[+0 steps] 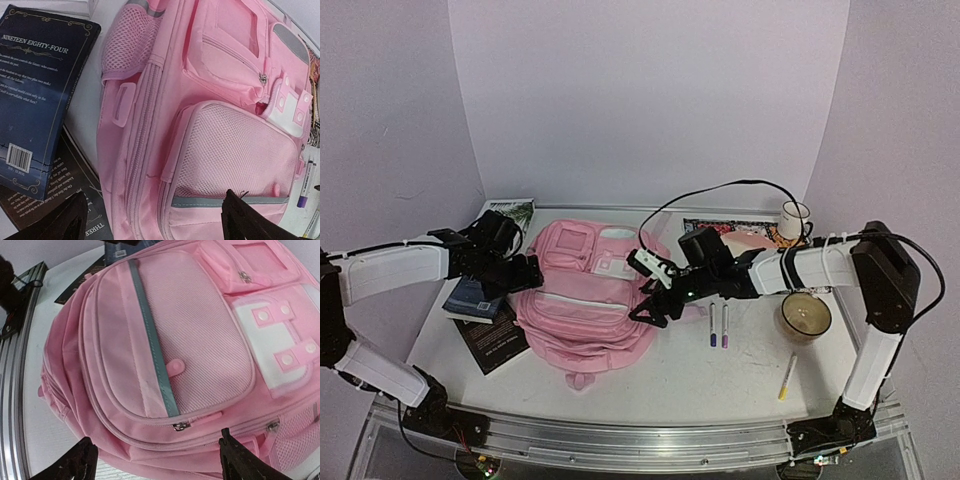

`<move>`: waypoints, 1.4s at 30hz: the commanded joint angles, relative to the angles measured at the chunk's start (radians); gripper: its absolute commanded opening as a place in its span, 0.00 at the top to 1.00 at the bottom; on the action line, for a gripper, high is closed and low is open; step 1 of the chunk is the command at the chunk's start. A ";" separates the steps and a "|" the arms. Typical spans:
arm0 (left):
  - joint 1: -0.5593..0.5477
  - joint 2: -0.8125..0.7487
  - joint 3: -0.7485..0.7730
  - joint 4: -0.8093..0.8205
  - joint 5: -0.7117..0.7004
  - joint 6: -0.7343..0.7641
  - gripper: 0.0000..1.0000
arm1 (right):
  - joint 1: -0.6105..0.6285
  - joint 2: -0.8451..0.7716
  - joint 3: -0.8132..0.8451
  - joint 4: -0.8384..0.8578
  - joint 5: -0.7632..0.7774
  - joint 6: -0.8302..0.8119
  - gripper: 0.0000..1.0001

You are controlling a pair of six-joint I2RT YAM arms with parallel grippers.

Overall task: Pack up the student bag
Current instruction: Hold the upper front pocket of the student bag.

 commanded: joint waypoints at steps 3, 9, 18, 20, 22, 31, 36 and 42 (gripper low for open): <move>0.031 0.044 -0.055 0.121 0.110 0.017 0.07 | -0.015 0.052 0.070 -0.029 -0.119 -0.231 0.13; 0.035 0.079 -0.118 0.197 0.187 -0.016 0.10 | -0.038 0.113 0.134 -0.045 -0.171 -0.260 0.13; 0.035 0.088 -0.169 0.253 0.235 -0.055 0.14 | -0.081 0.162 0.136 -0.051 -0.186 -0.249 0.10; 0.035 0.093 -0.177 0.262 0.244 -0.060 0.15 | -0.081 0.175 0.141 -0.055 -0.199 -0.253 0.08; 0.035 0.095 -0.183 0.268 0.251 -0.063 0.16 | -0.081 0.189 0.148 -0.061 -0.206 -0.260 0.06; 0.035 0.100 -0.195 0.282 0.265 -0.075 0.16 | -0.091 0.248 0.177 -0.073 -0.261 -0.294 0.05; 0.035 0.101 -0.198 0.286 0.271 -0.081 0.17 | -0.092 0.255 0.178 -0.087 -0.337 -0.304 0.05; 0.035 0.088 -0.208 0.292 0.262 -0.111 0.19 | -0.091 0.255 0.189 -0.141 -0.391 -0.300 0.09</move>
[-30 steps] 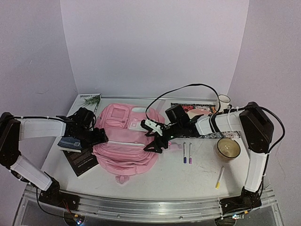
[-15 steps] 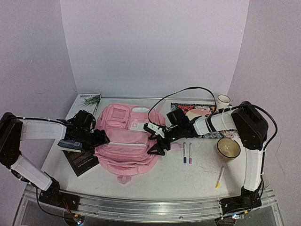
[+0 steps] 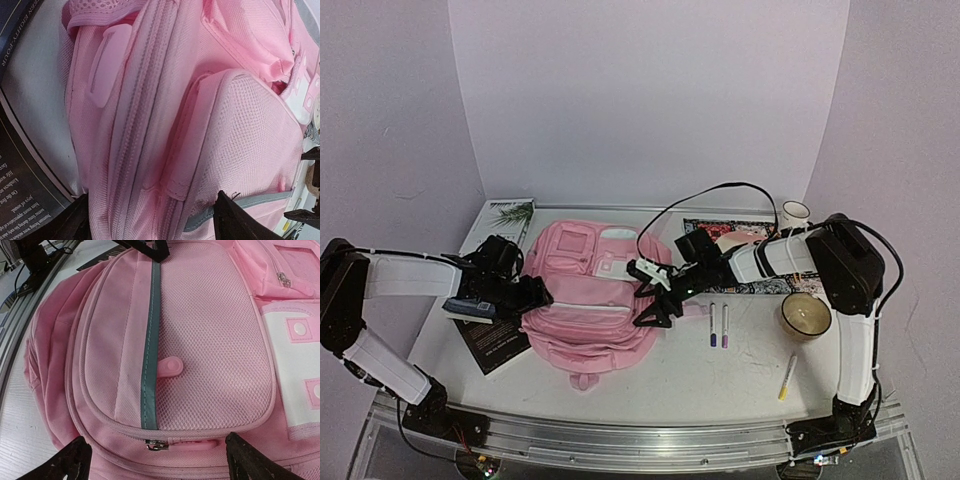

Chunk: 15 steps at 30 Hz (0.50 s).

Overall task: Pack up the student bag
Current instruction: Hold the upper front pocket of the student bag.

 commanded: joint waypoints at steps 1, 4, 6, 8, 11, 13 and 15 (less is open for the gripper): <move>-0.003 -0.003 -0.026 0.018 0.040 -0.044 0.19 | 0.016 0.016 0.030 -0.090 -0.120 -0.007 0.10; -0.003 -0.019 -0.037 0.031 0.032 -0.071 0.19 | 0.017 -0.003 0.003 -0.097 -0.138 0.009 0.13; -0.003 -0.032 -0.050 0.041 0.022 -0.096 0.20 | 0.016 -0.014 -0.014 -0.097 -0.136 0.023 0.15; -0.003 -0.048 -0.062 0.051 0.010 -0.118 0.21 | 0.016 -0.031 -0.037 -0.097 -0.133 0.039 0.18; -0.003 -0.071 -0.077 0.065 -0.007 -0.148 0.21 | 0.020 -0.064 -0.081 -0.096 -0.128 0.066 0.21; -0.003 -0.079 -0.085 0.073 -0.012 -0.158 0.21 | 0.028 -0.092 -0.108 -0.093 -0.124 0.073 0.22; -0.003 -0.077 -0.084 0.076 -0.010 -0.159 0.21 | 0.038 -0.119 -0.141 -0.084 -0.115 0.076 0.22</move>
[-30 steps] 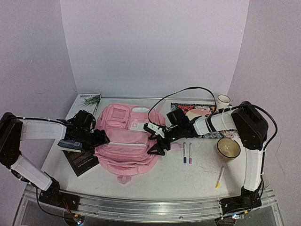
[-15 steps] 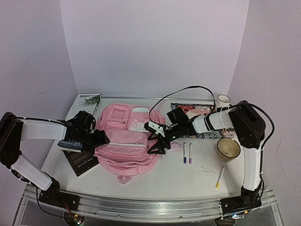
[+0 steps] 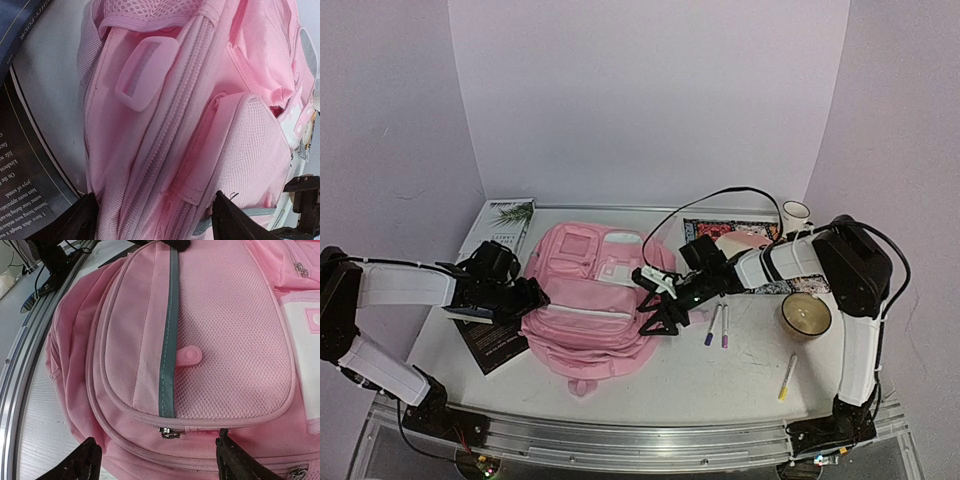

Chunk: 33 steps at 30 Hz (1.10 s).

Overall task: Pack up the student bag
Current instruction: Hold the upper front pocket of the student bag.

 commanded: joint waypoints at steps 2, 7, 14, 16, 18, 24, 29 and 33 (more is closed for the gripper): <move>-0.003 -0.013 -0.011 0.017 -0.002 -0.040 0.21 | 0.037 -0.093 -0.085 -0.055 -0.034 0.039 0.23; -0.003 -0.015 -0.010 0.018 -0.005 -0.033 0.20 | 0.037 -0.137 -0.123 -0.029 0.003 0.068 0.24; -0.003 0.001 -0.013 0.014 0.008 -0.005 0.30 | 0.037 -0.197 -0.127 0.125 0.194 0.237 0.23; -0.003 0.013 -0.013 0.015 0.016 -0.002 0.33 | 0.037 -0.183 -0.083 0.127 0.222 0.349 0.25; -0.003 0.018 -0.014 0.014 0.021 0.000 0.36 | 0.037 -0.173 -0.058 0.141 0.235 0.485 0.28; -0.003 0.021 -0.019 0.015 0.022 0.002 0.47 | 0.037 -0.152 -0.063 0.159 0.326 0.842 0.34; -0.003 0.021 -0.030 0.024 0.022 -0.006 0.55 | 0.046 -0.118 -0.078 0.201 0.303 1.027 0.36; -0.003 0.019 -0.037 0.036 0.025 -0.020 0.63 | 0.050 -0.073 -0.074 0.265 0.262 1.094 0.39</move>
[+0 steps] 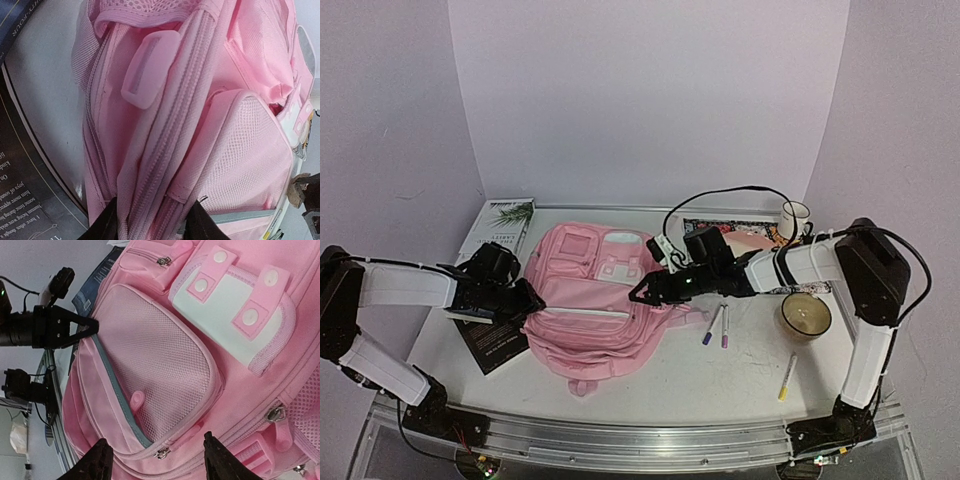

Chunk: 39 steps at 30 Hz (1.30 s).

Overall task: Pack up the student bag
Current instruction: Hold the upper front pocket of the student bag.

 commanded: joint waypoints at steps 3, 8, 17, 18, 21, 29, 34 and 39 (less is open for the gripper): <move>-0.003 0.011 -0.026 0.011 0.016 -0.018 0.68 | 0.010 0.100 0.025 0.086 -0.062 0.201 0.43; -0.003 0.001 -0.040 0.028 0.016 -0.039 0.78 | 0.013 0.142 0.029 0.115 -0.084 0.253 0.46; -0.003 0.000 -0.064 0.082 0.042 -0.086 0.88 | 0.026 0.185 0.018 0.195 -0.146 0.326 0.49; -0.003 -0.002 -0.066 0.083 0.042 -0.087 0.88 | 0.026 0.184 0.011 0.213 -0.155 0.337 0.49; -0.003 -0.018 -0.073 0.083 0.028 -0.092 0.90 | 0.026 0.156 -0.020 0.265 -0.172 0.343 0.51; -0.002 -0.038 -0.077 0.075 -0.008 -0.101 0.94 | 0.026 0.088 -0.066 0.294 -0.282 0.276 0.59; -0.003 -0.062 -0.058 0.046 -0.045 -0.101 0.99 | 0.025 0.039 -0.111 0.294 -0.359 0.175 0.59; -0.003 -0.078 -0.030 0.019 -0.044 -0.088 1.00 | 0.012 -0.019 -0.135 0.263 -0.350 -0.005 0.51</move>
